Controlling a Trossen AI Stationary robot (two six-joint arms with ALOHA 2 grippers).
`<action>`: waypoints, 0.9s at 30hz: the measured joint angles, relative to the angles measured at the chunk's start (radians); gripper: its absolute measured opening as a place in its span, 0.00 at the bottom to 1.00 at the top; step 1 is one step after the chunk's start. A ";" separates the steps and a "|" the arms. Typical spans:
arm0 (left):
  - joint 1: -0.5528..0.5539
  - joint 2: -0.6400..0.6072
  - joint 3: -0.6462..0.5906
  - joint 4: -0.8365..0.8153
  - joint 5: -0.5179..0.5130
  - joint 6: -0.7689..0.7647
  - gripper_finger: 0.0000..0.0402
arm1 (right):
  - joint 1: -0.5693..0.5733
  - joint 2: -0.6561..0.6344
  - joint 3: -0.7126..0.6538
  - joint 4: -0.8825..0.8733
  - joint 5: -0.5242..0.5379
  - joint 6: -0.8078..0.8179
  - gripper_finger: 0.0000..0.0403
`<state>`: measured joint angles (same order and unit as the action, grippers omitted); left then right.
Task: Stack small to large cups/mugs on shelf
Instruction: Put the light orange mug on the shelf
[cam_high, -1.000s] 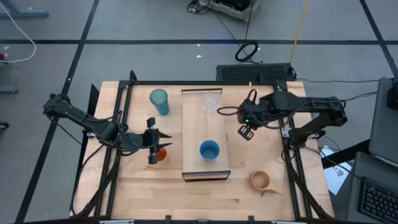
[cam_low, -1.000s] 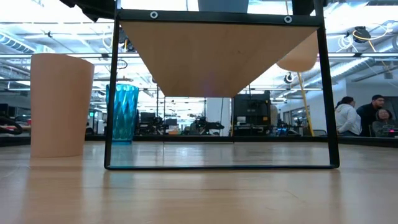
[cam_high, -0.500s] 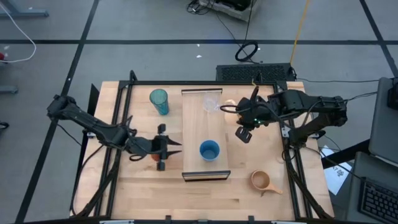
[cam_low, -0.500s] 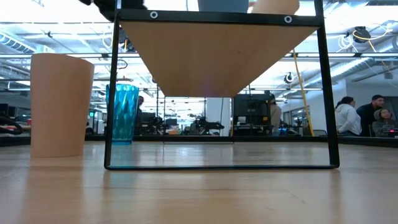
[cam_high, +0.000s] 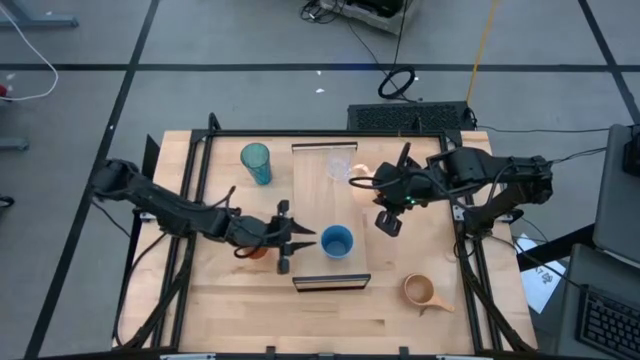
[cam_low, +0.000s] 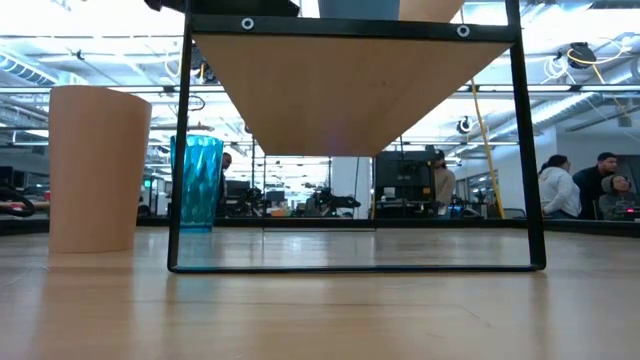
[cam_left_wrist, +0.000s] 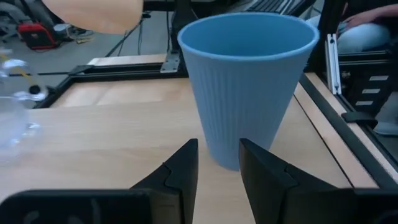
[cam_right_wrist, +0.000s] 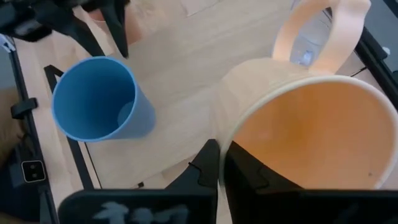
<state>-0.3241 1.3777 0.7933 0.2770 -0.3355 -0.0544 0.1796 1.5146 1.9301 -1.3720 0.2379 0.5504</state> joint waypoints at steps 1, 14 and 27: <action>0.002 0.012 0.000 0.013 0.003 -0.001 0.29 | 0.000 -0.001 0.000 0.003 0.000 -0.008 0.00; 0.004 0.076 0.000 0.122 0.059 -0.019 0.29 | 0.006 -0.001 0.000 0.090 0.001 -0.075 0.00; 0.003 0.089 0.000 0.157 0.084 0.003 0.29 | 0.006 0.000 0.000 0.268 -0.003 -0.173 0.00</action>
<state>-0.3210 1.4670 0.7933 0.4341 -0.2510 -0.0517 0.1856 1.5141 1.9301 -1.1043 0.2350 0.3776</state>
